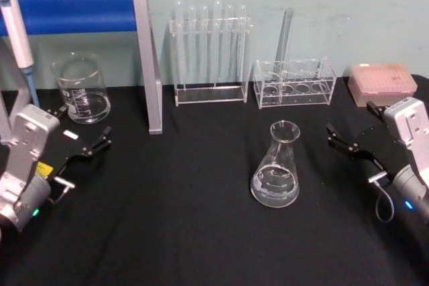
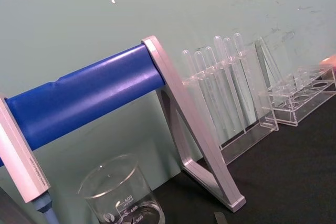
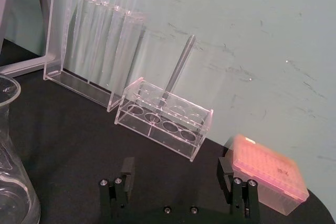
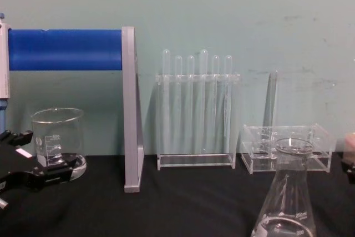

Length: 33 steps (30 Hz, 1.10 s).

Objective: Grasp the erlenmeyer flask with one hand, shake it three times, then place it back.

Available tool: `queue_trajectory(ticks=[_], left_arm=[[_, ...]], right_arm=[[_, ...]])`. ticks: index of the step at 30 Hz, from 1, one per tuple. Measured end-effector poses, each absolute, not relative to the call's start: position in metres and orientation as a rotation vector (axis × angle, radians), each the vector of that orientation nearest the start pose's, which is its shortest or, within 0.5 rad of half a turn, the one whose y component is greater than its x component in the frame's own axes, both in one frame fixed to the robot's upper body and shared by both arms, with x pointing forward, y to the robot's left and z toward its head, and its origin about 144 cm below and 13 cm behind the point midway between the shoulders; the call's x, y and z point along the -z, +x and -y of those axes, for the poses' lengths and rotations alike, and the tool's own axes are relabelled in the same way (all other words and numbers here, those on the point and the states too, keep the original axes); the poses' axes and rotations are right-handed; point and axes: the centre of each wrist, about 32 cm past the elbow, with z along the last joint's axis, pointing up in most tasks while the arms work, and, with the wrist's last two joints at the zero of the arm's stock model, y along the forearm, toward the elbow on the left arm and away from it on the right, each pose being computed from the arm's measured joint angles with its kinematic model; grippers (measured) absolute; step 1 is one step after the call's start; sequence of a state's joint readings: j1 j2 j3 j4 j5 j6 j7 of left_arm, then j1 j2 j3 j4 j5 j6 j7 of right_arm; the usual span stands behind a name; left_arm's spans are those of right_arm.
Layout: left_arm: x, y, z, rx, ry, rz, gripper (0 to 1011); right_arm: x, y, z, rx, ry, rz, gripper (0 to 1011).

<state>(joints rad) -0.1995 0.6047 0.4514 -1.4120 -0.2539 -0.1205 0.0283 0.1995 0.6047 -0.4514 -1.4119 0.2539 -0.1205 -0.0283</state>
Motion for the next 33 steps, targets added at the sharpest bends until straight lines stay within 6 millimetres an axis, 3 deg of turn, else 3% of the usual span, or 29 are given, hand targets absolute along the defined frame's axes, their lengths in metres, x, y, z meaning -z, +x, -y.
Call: queue_trajectory(ticks=[33], left_arm=[[-1.1398, 0.4886, -0.3097, -1.248, 0.304, 0.285, 1001]], right_arm=[[-1.1397, 0.4886, 0.3097, 1.248, -0.305, 0.285, 1002]])
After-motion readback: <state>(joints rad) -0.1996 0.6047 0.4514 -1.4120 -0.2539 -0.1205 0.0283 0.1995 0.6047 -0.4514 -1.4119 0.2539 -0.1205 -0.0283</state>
